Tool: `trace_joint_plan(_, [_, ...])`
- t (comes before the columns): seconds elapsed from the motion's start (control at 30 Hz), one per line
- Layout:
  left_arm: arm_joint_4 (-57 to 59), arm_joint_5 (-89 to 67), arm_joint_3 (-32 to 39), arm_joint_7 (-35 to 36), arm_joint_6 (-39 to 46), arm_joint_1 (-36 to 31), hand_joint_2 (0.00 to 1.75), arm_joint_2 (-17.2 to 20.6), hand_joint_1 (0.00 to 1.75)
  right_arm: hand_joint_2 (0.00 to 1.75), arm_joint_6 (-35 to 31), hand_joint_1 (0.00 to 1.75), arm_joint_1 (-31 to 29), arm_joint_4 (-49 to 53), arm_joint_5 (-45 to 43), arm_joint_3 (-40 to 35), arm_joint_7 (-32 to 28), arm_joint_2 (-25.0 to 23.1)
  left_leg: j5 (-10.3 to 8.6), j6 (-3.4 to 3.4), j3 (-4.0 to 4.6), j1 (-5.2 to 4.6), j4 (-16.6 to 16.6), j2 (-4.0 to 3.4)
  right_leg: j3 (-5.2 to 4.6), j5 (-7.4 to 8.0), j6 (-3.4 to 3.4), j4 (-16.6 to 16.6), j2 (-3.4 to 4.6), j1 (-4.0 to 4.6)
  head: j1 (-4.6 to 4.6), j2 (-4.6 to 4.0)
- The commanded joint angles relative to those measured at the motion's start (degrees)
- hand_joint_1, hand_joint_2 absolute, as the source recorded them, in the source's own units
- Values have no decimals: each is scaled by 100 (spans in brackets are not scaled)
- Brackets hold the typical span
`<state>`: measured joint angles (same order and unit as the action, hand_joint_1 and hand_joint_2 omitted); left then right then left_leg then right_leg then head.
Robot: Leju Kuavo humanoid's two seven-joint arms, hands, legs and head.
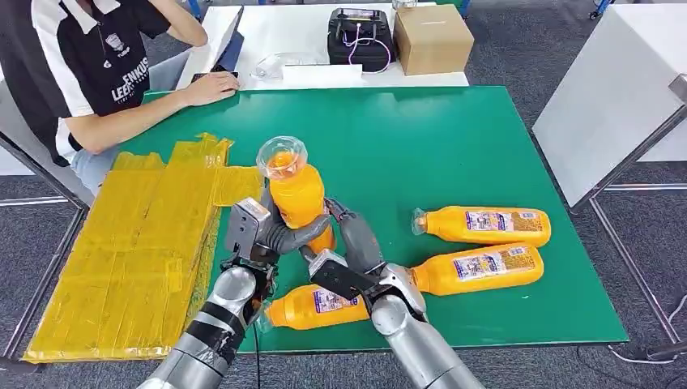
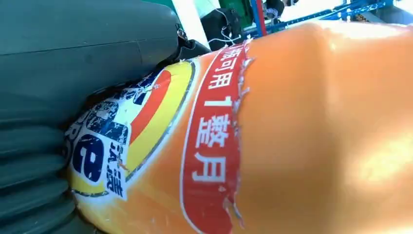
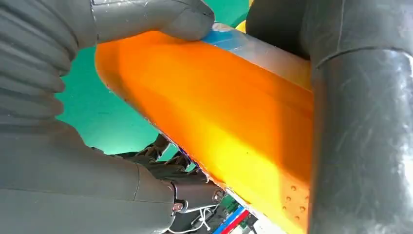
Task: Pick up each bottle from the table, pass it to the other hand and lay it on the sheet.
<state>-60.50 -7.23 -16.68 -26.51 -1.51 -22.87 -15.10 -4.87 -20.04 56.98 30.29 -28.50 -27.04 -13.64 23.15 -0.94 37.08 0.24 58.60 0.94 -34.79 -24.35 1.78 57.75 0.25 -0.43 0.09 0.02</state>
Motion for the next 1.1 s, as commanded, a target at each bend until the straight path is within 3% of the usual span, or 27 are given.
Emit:
trace_joint_plan(0.03, [-179,75,44,-135,330,-190,175,-201,175,175,-32,175,31,-284,57,-473,-58,102,6,2,-12,6,0,4,19,-6,-1,-7,-10,7,0,0])
trace_joint_plan(0.2, [-740,235,53,-301,493,34,175,-149,175,175,-226,175,47,-2,18,-361,-150,199,8,2,-13,7,2,3,20,-8,-2,-6,-11,8,0,0])
trace_joint_plan(0.23, [-811,205,38,-329,548,66,175,-129,175,175,-236,164,70,164,-40,-295,-154,237,5,2,-6,4,2,4,11,-7,-2,-3,-12,5,-2,0])
trace_joint_plan(0.27, [-939,59,24,-387,760,101,175,-59,175,175,-298,2,144,525,-156,-146,-153,298,9,2,-17,7,3,8,26,-11,-2,-6,-18,9,2,0])
trace_joint_plan(0.4, [-1447,-453,284,-349,1359,142,175,241,175,175,-275,0,394,1720,-390,191,55,489,16,3,-32,9,4,5,43,-17,-3,-10,-18,11,0,0])
trace_joint_plan(0.43, [-1501,-456,312,-314,1330,153,175,266,175,175,-236,0,411,1804,-394,205,109,498,4,1,-3,2,2,-3,5,-4,-1,-1,-5,3,0,0])
trace_joint_plan(0.47, [-1582,-1283,432,-270,2234,122,175,395,175,175,-450,0,556,2152,-612,327,-192,427,11,3,-19,5,3,-8,22,-9,-3,-4,-3,7,0,0])
trace_joint_plan(0.53, [-1805,-1565,827,-177,2453,102,175,598,175,175,-429,0,768,2864,-608,222,40,513,13,4,-21,4,1,-11,27,-9,-4,-5,2,7,2,0])
trace_joint_plan(0.73, [-2000,-2794,1375,-217,3332,399,175,601,175,175,-619,0,862,3404,-360,-223,240,701,14,4,-21,4,-4,-19,21,-7,-4,-8,12,6,0,0])
trace_joint_plan(0.87, [-1384,-4985,1455,709,3919,290,175,885,175,175,-849,0,947,3461,-98,-446,384,774,16,3,-37,7,-9,-13,41,-12,-4,-16,6,8,0,0])
trace_joint_plan(0.97, [-658,-7007,1550,1792,4151,34,175,1192,175,175,-1075,0,944,3555,95,-546,448,852,9,4,-33,5,-13,-15,35,-6,-5,-15,8,6,2,0])
trace_joint_plan(1.1, [310,-8277,1764,2668,4087,-264,175,1631,175,175,-1420,0,990,3906,227,-465,474,1008,7,7,-35,8,-14,-12,38,-5,-8,-17,4,10,2,0])
